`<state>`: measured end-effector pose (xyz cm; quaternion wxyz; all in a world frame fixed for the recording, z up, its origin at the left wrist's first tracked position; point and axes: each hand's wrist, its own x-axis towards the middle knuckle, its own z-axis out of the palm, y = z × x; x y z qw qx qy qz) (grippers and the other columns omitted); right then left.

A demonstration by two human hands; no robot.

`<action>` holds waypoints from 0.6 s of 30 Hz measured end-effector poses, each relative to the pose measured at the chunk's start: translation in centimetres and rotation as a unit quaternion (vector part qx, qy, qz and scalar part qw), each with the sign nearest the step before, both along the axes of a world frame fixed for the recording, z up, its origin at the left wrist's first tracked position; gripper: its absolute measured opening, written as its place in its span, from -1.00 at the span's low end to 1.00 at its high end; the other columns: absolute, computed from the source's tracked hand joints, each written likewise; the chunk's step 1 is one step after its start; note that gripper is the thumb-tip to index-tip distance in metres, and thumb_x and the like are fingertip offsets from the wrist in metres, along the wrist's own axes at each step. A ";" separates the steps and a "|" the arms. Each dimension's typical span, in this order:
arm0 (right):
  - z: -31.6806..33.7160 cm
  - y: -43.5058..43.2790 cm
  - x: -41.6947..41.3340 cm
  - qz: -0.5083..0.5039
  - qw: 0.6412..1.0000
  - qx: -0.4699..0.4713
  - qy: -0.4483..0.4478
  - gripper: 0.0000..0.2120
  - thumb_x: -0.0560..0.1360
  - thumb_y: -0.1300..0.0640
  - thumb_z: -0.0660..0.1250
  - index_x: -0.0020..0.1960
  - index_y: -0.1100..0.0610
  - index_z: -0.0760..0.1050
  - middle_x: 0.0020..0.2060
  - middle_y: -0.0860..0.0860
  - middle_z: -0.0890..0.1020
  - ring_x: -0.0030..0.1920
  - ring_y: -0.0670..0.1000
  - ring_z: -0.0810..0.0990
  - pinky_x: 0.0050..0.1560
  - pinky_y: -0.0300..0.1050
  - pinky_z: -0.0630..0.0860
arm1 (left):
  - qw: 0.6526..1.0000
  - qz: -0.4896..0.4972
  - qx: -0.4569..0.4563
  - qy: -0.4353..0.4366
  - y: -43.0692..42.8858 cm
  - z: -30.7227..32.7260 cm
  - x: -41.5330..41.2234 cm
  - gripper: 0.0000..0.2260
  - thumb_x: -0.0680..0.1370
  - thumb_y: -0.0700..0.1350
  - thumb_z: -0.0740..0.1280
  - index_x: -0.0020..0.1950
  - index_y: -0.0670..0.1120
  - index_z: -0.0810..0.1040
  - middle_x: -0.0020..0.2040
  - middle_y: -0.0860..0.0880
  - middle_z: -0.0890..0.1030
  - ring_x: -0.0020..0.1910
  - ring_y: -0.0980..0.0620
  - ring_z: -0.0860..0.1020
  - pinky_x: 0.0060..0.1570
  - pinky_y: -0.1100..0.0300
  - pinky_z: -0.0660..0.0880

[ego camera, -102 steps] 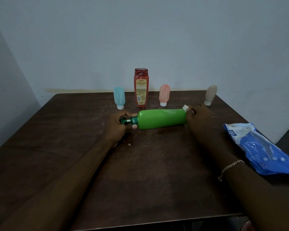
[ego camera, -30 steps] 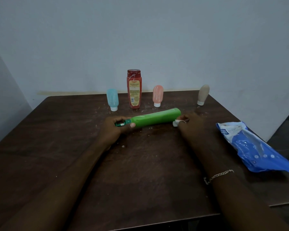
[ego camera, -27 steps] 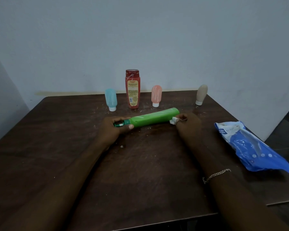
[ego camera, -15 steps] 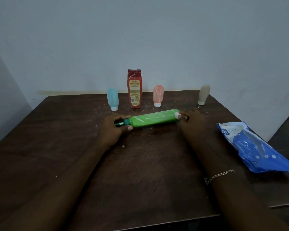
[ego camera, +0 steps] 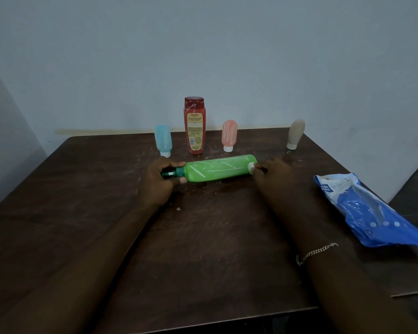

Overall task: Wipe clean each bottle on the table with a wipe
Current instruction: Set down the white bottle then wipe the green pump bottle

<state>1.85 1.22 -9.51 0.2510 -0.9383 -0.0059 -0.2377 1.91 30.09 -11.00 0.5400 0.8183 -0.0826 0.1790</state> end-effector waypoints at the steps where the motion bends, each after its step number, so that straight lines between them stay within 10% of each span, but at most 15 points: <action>1: 0.3 -0.5 0.1 -0.013 1.000 0.006 0.007 -0.73 0.59 0.05 0.29 0.21 0.11 0.62 0.01 0.10 0.61 -0.06 0.01 0.55 -0.07 -0.20 0.37 | 1.000 -0.002 0.002 -0.001 0.0 0.0 -0.1 -0.62 0.37 -0.30 0.55 0.09 0.06 0.67 0.11 0.06 0.64 0.12 0.09 0.60 0.18 -0.03 0.58; 18: 0.2 2.2 -0.4 0.079 0.996 0.023 -0.034 -0.81 0.55 0.03 0.36 0.10 0.04 0.66 -0.07 0.01 0.59 -0.14 -0.08 0.53 -0.16 -0.28 0.38 | 1.000 0.009 -0.024 0.014 -0.2 -0.1 0.0 -0.63 0.37 -0.31 0.55 0.07 0.06 0.68 0.10 0.10 0.65 0.13 0.09 0.61 0.17 -0.06 0.59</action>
